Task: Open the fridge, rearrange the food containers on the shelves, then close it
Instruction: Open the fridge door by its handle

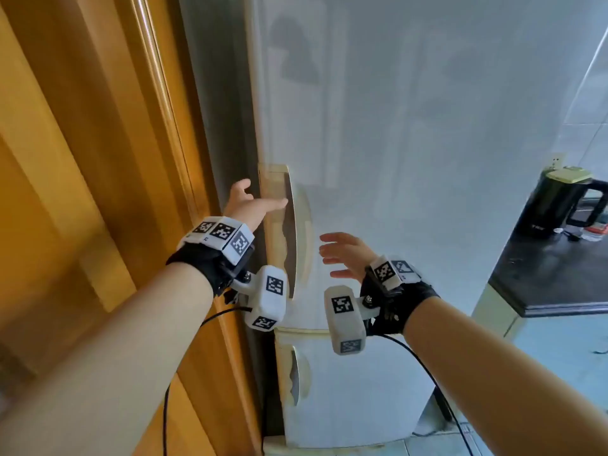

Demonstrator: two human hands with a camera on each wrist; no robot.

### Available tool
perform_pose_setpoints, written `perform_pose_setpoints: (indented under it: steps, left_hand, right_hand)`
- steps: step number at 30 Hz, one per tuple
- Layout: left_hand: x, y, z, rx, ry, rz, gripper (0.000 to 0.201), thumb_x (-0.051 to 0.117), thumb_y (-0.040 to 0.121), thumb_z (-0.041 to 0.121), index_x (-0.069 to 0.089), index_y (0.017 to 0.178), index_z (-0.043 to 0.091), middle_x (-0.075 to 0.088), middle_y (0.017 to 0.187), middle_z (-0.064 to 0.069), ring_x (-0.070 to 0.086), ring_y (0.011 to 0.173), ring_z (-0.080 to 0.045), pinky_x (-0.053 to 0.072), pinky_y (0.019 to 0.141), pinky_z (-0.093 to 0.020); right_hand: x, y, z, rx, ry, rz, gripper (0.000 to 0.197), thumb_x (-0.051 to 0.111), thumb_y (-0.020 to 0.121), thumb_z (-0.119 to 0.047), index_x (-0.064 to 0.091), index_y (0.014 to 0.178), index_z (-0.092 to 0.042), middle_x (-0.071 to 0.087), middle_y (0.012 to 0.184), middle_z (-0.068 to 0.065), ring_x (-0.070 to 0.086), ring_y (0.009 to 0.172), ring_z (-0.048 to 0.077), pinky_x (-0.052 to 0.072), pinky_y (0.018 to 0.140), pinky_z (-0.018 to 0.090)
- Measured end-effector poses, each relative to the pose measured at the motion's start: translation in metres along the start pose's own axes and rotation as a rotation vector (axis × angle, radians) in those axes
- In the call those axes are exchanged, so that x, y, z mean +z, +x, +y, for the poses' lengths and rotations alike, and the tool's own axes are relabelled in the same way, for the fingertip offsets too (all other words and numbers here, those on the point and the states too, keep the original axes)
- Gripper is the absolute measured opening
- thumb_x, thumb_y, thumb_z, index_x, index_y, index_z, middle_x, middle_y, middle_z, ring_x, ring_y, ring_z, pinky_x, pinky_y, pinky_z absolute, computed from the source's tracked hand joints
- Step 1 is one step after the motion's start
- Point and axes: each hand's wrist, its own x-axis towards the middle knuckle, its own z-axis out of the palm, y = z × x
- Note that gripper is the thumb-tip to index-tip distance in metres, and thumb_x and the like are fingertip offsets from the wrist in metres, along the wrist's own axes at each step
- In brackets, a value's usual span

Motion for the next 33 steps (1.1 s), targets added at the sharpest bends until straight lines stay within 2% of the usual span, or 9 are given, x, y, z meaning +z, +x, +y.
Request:
perform_pose_setpoints:
  steps: [3, 7, 11, 15, 17, 21, 27, 31, 33]
  left_hand:
    - [0.001, 0.023, -0.005, 0.031, -0.003, -0.060, 0.091, 0.075, 0.071, 0.027, 0.020, 0.143, 0.027, 0.028, 0.152, -0.005, 0.033, 0.137, -0.029, 0.033, 0.111, -0.049]
    - [0.007, 0.047, -0.008, 0.017, -0.058, -0.095, 0.108, 0.082, 0.057, 0.032, 0.016, 0.143, 0.030, 0.028, 0.152, -0.006, 0.033, 0.137, -0.029, 0.031, 0.112, -0.053]
    - [0.007, 0.061, -0.010, 0.015, -0.083, -0.132, 0.101, 0.081, 0.061, 0.031, 0.019, 0.142, 0.024, 0.039, 0.144, -0.003, 0.039, 0.131, -0.026, 0.032, 0.110, -0.051]
    - [0.013, 0.062, -0.011, 0.052, 0.007, -0.052, 0.101, 0.084, 0.056, 0.030, 0.024, 0.137, 0.021, 0.039, 0.140, -0.004, 0.041, 0.128, -0.027, 0.036, 0.108, -0.048]
    - [0.014, 0.059, -0.011, 0.082, 0.060, -0.010, 0.098, 0.083, 0.056, 0.027, 0.026, 0.135, 0.018, 0.040, 0.138, -0.005, 0.045, 0.125, -0.027, 0.039, 0.106, -0.043]
    - [0.013, 0.055, -0.010, 0.142, 0.184, -0.009, 0.090, 0.074, 0.061, 0.027, 0.026, 0.135, 0.013, 0.037, 0.136, -0.007, 0.046, 0.120, -0.028, 0.042, 0.098, -0.039]
    - [0.010, 0.046, -0.005, 0.119, 0.207, -0.054, 0.092, 0.072, 0.060, 0.025, 0.023, 0.137, 0.014, 0.034, 0.139, -0.009, 0.043, 0.123, -0.031, 0.040, 0.103, -0.046]
    - [0.010, 0.034, -0.009, 0.124, 0.209, -0.062, 0.090, 0.072, 0.060, 0.025, 0.023, 0.135, 0.016, 0.034, 0.137, -0.008, 0.044, 0.122, -0.031, 0.042, 0.102, -0.046]
    - [0.008, 0.023, -0.013, 0.133, 0.185, -0.037, 0.095, 0.078, 0.056, 0.030, 0.025, 0.134, 0.019, 0.037, 0.135, -0.007, 0.045, 0.121, -0.029, 0.043, 0.101, -0.048]
  right_hand:
    - [0.014, 0.022, 0.000, 0.011, 0.013, 0.026, 0.045, 0.052, 0.085, -0.006, 0.049, 0.129, -0.014, 0.056, 0.119, 0.005, 0.051, 0.106, 0.017, 0.042, 0.085, 0.034]
    - [0.027, 0.042, 0.010, 0.043, -0.031, -0.022, 0.048, 0.050, 0.086, -0.005, 0.046, 0.131, -0.020, 0.051, 0.139, 0.003, 0.047, 0.127, 0.019, 0.039, 0.094, 0.033]
    - [0.040, 0.051, 0.015, 0.063, -0.114, -0.091, 0.057, 0.047, 0.086, 0.001, 0.038, 0.137, -0.023, 0.043, 0.146, -0.001, 0.040, 0.132, 0.019, 0.034, 0.106, 0.037]
    - [0.048, 0.058, 0.013, 0.026, -0.222, -0.057, 0.053, 0.049, 0.084, 0.001, 0.042, 0.133, -0.017, 0.051, 0.138, 0.007, 0.047, 0.108, 0.016, 0.040, 0.084, 0.033]
    - [0.048, 0.059, 0.011, 0.013, -0.265, -0.027, 0.050, 0.051, 0.082, 0.000, 0.045, 0.129, -0.015, 0.055, 0.133, 0.008, 0.048, 0.102, 0.016, 0.041, 0.081, 0.033]
    - [0.047, 0.057, 0.008, 0.038, -0.325, -0.065, 0.032, 0.052, 0.083, -0.003, 0.049, 0.111, -0.018, 0.056, 0.114, 0.001, 0.050, 0.103, 0.016, 0.045, 0.086, 0.035]
    - [0.047, 0.043, -0.002, 0.060, -0.434, -0.141, 0.039, 0.045, 0.089, -0.004, 0.043, 0.126, -0.013, 0.055, 0.135, 0.002, 0.050, 0.124, 0.022, 0.044, 0.098, 0.038]
    - [0.045, 0.034, -0.003, 0.036, -0.483, -0.107, 0.020, 0.052, 0.085, -0.010, 0.051, 0.103, -0.018, 0.061, 0.127, 0.007, 0.056, 0.119, 0.021, 0.049, 0.096, 0.038]
    - [0.043, 0.025, -0.004, 0.012, -0.494, -0.066, 0.022, 0.055, 0.084, -0.015, 0.056, 0.106, -0.016, 0.064, 0.118, 0.011, 0.059, 0.115, 0.023, 0.050, 0.096, 0.039]
